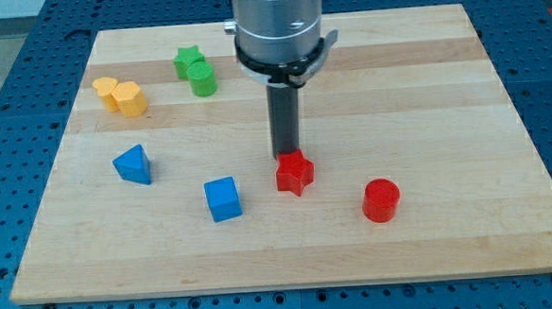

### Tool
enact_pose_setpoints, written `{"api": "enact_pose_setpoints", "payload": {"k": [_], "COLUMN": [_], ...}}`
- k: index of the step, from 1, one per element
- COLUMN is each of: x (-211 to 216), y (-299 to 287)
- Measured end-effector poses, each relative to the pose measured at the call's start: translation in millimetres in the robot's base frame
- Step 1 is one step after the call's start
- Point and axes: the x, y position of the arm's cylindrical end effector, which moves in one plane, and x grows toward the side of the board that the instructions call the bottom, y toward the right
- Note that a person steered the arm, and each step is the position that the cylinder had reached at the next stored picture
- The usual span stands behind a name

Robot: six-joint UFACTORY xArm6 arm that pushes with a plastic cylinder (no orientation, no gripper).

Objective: Push the red star into the red circle

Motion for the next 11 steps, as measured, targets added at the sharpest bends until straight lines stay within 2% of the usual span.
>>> {"api": "enact_pose_setpoints", "payload": {"k": [2, 3, 5, 6, 7, 8, 10, 11], "x": [7.5, 25.8, 11.6, 20.9, 24.8, 25.0, 64.2, 66.9], "y": [-62.4, -53.3, 74.9, 100.5, 102.2, 71.4, 58.6, 24.4]}}
